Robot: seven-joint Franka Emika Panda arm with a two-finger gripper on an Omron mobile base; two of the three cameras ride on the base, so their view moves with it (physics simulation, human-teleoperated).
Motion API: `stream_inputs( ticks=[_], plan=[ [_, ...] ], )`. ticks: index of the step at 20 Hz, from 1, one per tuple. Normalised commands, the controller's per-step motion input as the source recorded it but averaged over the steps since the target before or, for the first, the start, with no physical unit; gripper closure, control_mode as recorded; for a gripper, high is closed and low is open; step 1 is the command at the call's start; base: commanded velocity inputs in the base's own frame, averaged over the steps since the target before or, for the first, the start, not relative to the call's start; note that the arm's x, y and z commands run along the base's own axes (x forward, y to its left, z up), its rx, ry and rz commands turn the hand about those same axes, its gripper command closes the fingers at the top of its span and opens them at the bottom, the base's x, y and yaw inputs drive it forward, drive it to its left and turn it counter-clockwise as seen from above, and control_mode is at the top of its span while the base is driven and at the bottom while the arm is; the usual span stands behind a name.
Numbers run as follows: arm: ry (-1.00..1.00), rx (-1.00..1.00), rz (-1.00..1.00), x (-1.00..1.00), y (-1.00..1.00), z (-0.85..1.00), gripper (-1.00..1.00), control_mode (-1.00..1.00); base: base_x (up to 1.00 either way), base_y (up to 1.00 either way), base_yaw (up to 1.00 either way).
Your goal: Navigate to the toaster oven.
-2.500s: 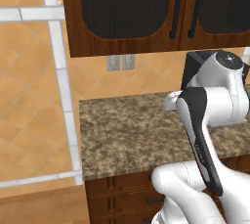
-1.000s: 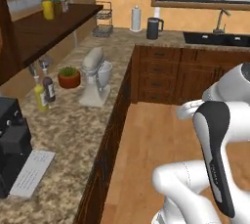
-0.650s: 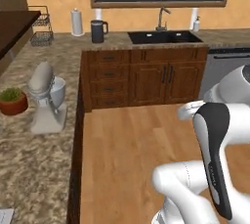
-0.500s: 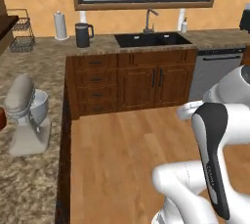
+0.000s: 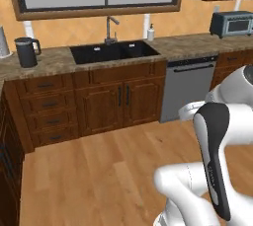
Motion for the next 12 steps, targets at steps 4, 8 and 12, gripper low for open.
stream_inputs(
  ticks=[4,8,12],
  plan=[
    [0.0,0.0,0.0,0.0,0.0,0.0,-1.0,1.0,1.0,-1.0,-0.04],
    [0.0,0.0,0.0,0.0,0.0,0.0,-1.0,1.0,1.0,-1.0,0.0],
    [0.0,0.0,0.0,0.0,0.0,0.0,-1.0,1.0,0.99,-1.0,0.0]
  ],
)
